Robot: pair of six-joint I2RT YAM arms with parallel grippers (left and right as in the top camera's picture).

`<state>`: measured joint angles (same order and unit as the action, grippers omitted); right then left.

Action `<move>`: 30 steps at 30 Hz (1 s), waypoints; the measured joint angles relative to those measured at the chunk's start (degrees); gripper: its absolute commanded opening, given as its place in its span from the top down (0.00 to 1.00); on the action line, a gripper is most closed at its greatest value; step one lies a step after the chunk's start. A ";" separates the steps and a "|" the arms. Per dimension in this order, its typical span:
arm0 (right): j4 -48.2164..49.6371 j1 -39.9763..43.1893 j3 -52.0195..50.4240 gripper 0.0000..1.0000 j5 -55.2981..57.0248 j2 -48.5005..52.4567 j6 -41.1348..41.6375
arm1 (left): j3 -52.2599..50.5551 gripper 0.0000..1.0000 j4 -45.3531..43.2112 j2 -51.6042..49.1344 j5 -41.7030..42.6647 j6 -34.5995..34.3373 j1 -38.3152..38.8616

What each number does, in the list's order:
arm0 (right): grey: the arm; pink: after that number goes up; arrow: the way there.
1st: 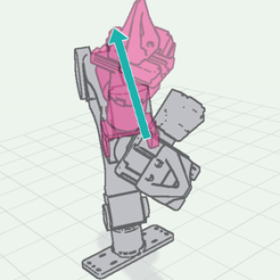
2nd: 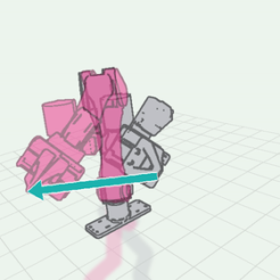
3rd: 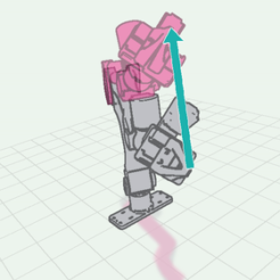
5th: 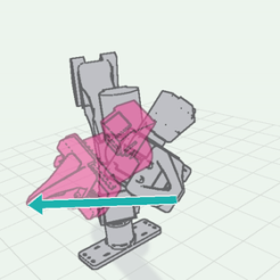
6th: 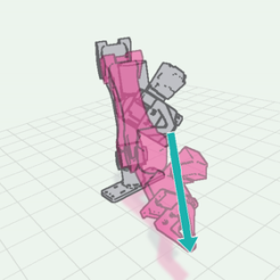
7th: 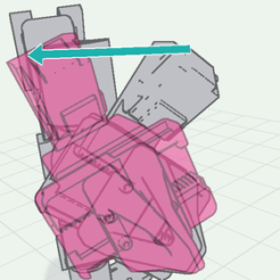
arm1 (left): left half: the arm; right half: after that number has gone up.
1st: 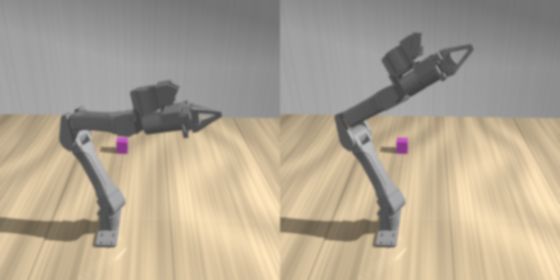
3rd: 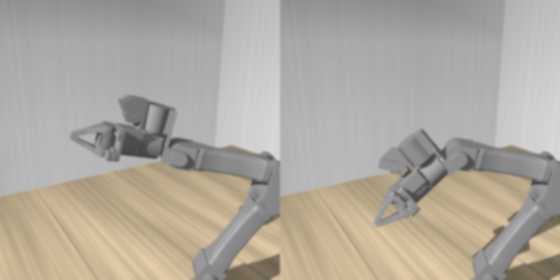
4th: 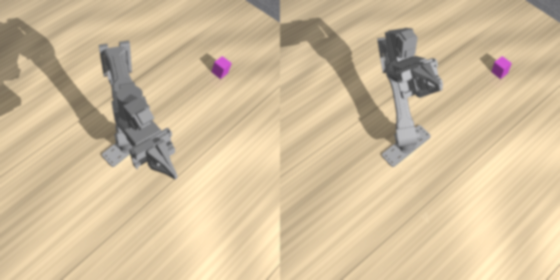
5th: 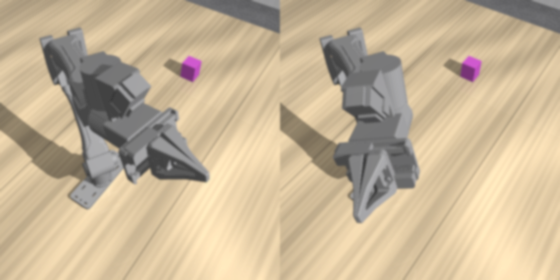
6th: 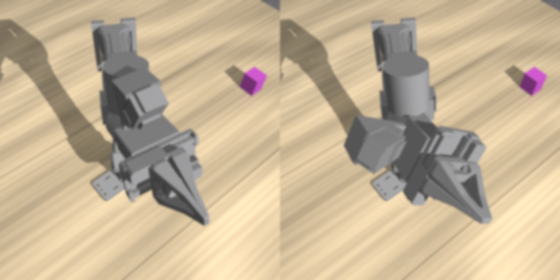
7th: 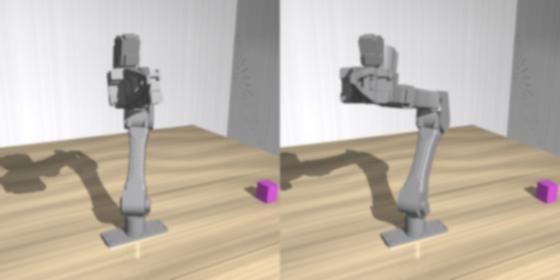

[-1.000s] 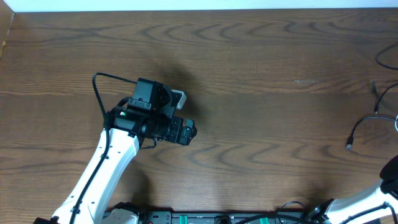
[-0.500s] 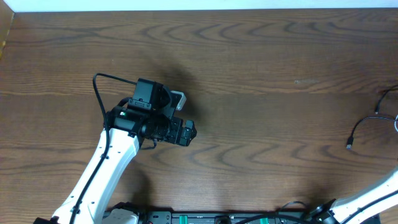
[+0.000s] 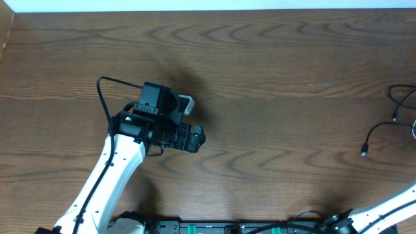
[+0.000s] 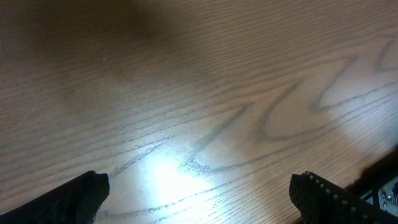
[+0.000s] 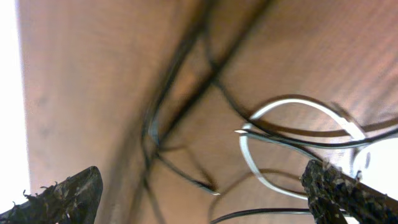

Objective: Untangle cables

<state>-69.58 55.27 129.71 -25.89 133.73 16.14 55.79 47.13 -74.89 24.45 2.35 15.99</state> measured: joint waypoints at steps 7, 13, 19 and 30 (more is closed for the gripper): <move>8.92 -0.57 -0.02 0.01 -9.38 -15.85 1.60 | 0.00 0.01 0.00 0.00 0.00 -0.02 0.00; 9.49 -7.34 0.68 0.01 -13.86 -29.29 -0.31 | 0.00 0.02 0.00 0.00 -0.02 -0.02 0.00; -0.79 -21.09 0.72 0.01 -16.13 -34.67 -13.53 | 0.00 0.01 -0.15 0.00 -1.29 -0.02 0.02; -21.99 -33.09 0.61 0.01 -10.84 -46.16 -28.30 | 0.00 0.02 -0.72 0.00 -2.82 0.07 0.02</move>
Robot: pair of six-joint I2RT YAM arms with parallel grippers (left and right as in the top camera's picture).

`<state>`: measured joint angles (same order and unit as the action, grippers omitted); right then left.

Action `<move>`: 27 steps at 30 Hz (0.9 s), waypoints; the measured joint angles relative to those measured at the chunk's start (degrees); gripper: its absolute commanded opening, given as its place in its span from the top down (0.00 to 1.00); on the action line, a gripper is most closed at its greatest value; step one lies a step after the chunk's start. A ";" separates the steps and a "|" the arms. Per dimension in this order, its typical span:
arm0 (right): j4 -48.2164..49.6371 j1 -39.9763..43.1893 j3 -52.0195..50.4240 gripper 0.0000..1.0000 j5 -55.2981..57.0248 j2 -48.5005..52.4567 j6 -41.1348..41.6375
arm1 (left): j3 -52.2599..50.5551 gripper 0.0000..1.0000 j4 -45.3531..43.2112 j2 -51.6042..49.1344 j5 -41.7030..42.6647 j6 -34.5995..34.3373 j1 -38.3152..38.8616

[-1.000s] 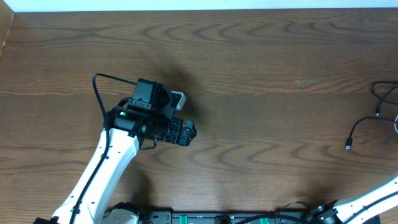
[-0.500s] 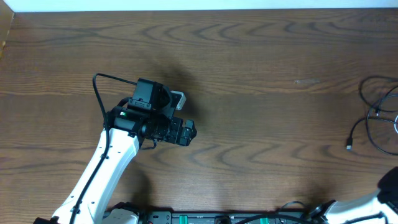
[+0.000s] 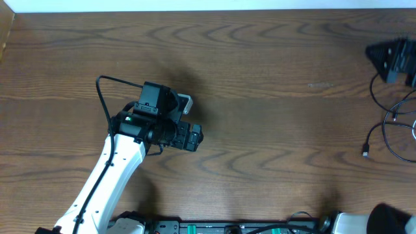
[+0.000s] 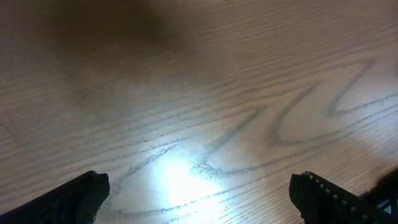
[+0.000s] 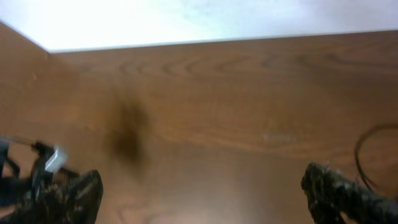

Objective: Untangle cables

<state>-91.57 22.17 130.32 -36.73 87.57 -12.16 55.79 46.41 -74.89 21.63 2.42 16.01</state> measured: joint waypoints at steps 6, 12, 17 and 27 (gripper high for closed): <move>-5.27 -0.02 -0.17 0.01 0.90 -12.13 -4.72 | 0.00 0.01 -1.49 0.00 -0.83 0.17 0.00; -5.18 -0.55 -0.02 0.09 1.05 -29.40 -7.58 | 0.00 0.01 -1.97 0.00 -1.03 1.11 0.00; -4.66 -2.10 0.76 0.01 5.29 -41.62 -7.30 | 0.00 0.01 -1.97 0.00 -1.03 1.60 0.00; -5.57 -4.85 0.70 0.01 28.65 -52.35 18.53 | 0.00 0.01 -1.95 0.00 -1.03 2.16 0.00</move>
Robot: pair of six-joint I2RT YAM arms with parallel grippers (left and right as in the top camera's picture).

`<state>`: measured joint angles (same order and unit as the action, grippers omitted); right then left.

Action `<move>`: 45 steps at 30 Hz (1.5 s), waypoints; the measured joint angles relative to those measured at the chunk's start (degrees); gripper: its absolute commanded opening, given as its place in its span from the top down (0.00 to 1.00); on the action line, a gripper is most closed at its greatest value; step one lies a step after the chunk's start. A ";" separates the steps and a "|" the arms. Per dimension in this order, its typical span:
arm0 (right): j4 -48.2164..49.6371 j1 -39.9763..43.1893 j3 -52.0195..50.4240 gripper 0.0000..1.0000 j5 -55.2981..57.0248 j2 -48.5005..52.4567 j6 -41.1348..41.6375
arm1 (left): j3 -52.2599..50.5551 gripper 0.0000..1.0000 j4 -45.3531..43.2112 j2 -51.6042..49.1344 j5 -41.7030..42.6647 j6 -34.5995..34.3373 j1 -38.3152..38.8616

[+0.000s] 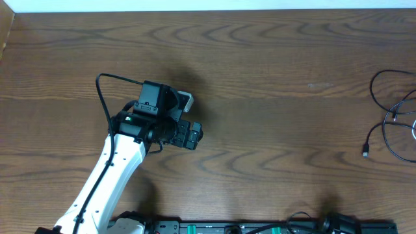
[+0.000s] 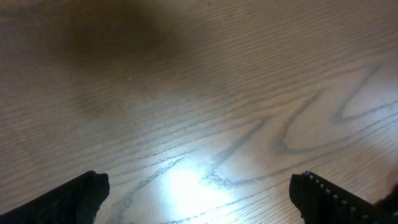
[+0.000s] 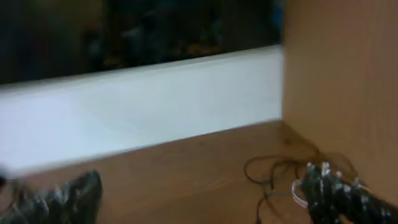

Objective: Untangle cables

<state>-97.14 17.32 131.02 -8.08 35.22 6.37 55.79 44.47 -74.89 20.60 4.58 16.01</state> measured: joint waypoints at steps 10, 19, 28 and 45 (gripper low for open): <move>0.04 -6.38 -1.18 0.01 -3.80 -9.03 -5.14 | 0.00 0.01 0.48 0.00 -0.02 1.01 0.00; 0.04 -6.38 -7.41 0.01 2.54 -14.86 -7.26 | 0.00 0.01 0.63 0.00 0.00 1.70 0.00; 0.04 -7.78 -17.27 0.01 2.54 -25.33 -13.88 | 0.00 0.01 1.09 0.00 -0.02 1.75 0.00; 10.86 -17.27 -30.91 0.01 6.40 -34.80 -21.84 | 0.00 0.01 0.72 0.00 0.02 1.75 0.00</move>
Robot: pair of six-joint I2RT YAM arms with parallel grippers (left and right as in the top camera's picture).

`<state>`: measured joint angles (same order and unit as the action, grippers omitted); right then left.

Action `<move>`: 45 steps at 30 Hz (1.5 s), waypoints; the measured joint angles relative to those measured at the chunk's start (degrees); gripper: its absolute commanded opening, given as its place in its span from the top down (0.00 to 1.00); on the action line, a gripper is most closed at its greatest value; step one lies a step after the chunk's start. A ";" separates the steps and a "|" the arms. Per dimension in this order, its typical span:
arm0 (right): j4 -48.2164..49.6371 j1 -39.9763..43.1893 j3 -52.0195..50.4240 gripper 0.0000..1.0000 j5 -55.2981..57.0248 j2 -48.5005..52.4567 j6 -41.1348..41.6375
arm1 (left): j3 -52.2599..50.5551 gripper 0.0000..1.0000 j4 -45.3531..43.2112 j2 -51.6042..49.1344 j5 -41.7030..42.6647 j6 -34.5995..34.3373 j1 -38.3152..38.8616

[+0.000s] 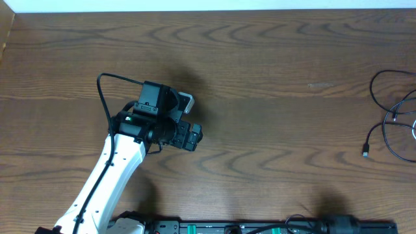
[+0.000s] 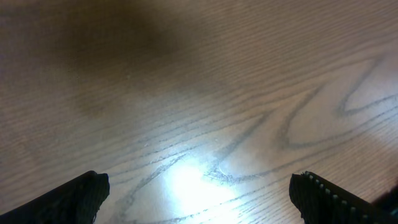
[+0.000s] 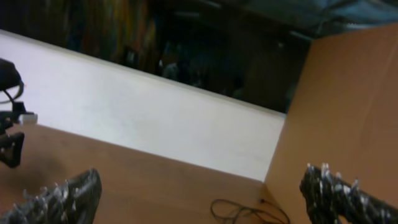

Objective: Untangle cables

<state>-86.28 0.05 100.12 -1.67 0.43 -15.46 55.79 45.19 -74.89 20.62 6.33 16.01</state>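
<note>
A loose tangle of thin black cables lies at the table's right edge, with one plug end pointing inward. The right wrist view shows the same cables small and far off, near a corner. My left gripper hovers over bare wood at centre-left. Its fingers stand wide apart, and the left gripper is open and holds nothing. My right gripper is open too, raised and looking across the table. It does not show in the overhead view.
A wooden side panel rises at the table's right end, beside the cables. A white wall runs along the far edge. The left arm reaches in from the bottom left.
The right wrist view has tilted and pulled back: the cables now sit smaller at its lower middle. The left arm and the cables on the table have not moved.
My open right gripper was first close over the cables at the right edge. Then it was at the table's far right corner, and more cable loops lay further in on the table. After that it was out of the overhead view and has stayed out. The left gripper stayed open and idle.
</note>
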 measured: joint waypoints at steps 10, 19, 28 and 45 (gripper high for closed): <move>34.91 -0.28 -33.22 0.01 -11.85 0.22 -2.56 | 0.00 0.01 0.02 0.00 0.02 -0.04 0.00; 70.77 -0.31 -61.31 0.01 -14.40 0.52 2.80 | 0.00 0.01 -0.09 0.00 0.00 -0.07 0.00; 85.88 -0.28 -81.77 0.01 -6.73 0.46 12.44 | 0.00 0.01 -0.02 0.00 0.00 -0.07 0.00; 85.26 -0.28 -96.39 0.01 0.48 0.46 17.33 | 0.00 0.01 -0.02 0.00 0.52 -0.07 0.00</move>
<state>-1.02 -0.23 3.73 -1.19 0.89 1.87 55.79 45.17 -74.89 21.15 6.26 16.01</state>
